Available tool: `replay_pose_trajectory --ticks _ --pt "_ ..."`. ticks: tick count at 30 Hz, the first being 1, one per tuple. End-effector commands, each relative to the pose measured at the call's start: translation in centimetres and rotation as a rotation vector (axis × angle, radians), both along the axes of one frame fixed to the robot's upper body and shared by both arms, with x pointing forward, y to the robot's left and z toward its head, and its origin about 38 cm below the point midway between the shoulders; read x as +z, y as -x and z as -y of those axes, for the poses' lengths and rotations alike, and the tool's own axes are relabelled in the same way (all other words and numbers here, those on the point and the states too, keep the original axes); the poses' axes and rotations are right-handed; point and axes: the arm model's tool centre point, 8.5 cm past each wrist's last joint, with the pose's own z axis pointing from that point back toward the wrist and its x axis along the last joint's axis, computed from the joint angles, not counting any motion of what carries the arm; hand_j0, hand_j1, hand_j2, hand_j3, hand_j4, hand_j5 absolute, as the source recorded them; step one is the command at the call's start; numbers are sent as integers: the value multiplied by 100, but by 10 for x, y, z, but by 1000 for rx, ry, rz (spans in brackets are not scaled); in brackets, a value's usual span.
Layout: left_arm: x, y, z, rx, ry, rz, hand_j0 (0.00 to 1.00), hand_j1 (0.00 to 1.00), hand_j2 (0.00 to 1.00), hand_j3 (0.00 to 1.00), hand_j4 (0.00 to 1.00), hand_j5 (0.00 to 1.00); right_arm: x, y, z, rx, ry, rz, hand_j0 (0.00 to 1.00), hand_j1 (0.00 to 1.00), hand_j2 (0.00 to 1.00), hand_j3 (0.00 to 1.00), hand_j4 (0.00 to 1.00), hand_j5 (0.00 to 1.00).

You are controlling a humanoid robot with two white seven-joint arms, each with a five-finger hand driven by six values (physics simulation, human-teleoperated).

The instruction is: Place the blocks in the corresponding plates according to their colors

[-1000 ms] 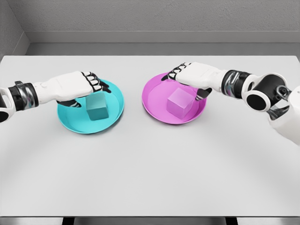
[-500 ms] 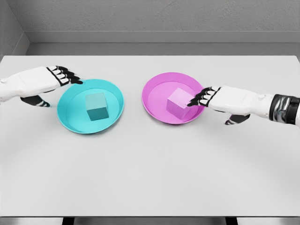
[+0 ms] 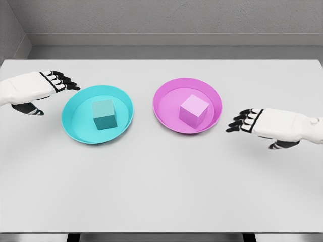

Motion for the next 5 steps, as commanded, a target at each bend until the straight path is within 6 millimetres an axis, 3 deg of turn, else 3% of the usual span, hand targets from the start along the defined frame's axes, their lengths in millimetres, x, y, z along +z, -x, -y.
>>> replay_pose_trajectory --ticks 1,5 --pt "0 0 -1 3 5 -1 100 100 100 100 100 100 6 -1 3 -8 -1 11 100 100 100 100 100 100" --pt "1 1 -3 6 -6 -1 100 100 100 100 100 100 6 -1 4 -10 -2 12 100 100 100 100 100 100"
